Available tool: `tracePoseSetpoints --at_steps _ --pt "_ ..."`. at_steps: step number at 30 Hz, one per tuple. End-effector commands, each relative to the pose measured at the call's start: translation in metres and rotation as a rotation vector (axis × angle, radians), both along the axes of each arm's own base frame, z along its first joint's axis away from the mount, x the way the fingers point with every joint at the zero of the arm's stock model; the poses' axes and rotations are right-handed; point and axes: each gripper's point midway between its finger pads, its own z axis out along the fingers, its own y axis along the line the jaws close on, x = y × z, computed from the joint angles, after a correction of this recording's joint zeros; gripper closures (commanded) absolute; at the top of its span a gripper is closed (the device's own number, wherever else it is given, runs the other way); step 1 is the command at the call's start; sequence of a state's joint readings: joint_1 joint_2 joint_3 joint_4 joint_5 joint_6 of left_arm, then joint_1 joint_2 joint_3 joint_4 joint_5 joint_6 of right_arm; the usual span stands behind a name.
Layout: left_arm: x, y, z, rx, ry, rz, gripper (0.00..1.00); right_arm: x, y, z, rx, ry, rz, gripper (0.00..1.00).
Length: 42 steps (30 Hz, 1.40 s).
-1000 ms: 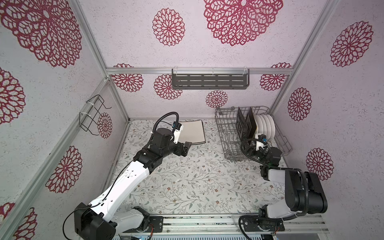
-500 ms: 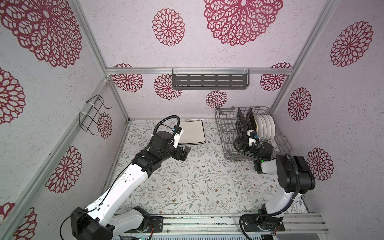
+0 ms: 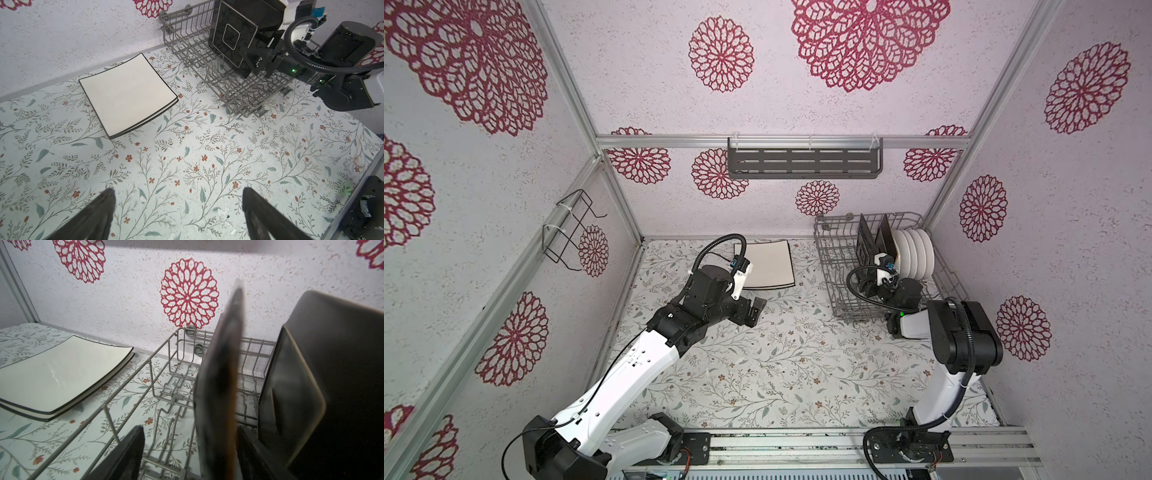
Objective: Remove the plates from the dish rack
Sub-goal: 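Grasp the flower-patterned square plate in the rack with the right gripper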
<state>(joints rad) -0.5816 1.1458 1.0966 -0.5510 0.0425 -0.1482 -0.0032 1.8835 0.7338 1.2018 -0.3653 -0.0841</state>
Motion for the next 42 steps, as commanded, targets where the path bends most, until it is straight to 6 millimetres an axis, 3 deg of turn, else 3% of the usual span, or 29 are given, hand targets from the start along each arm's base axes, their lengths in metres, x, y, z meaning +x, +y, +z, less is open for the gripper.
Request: tracePoseSetpoints --at_steps 1,7,19,32,42 --pt "-0.009 -0.003 0.007 -0.035 -0.018 -0.011 0.03 0.011 -0.001 0.015 0.017 -0.037 -0.023 0.31" --pt "-0.012 0.0 0.005 -0.025 -0.019 0.001 0.03 0.018 0.002 0.014 0.019 -0.036 -0.03 0.4" --pt "-0.018 0.001 0.0 -0.023 -0.012 -0.006 0.03 0.018 0.002 0.021 0.044 -0.06 -0.045 0.7" --pt "-0.022 -0.001 -0.012 -0.034 0.01 -0.006 0.03 0.017 0.006 0.043 0.075 -0.082 -0.024 0.88" --pt "-0.023 -0.001 -0.019 -0.023 0.018 -0.004 0.03 0.019 0.01 0.071 0.158 -0.144 -0.004 0.92"
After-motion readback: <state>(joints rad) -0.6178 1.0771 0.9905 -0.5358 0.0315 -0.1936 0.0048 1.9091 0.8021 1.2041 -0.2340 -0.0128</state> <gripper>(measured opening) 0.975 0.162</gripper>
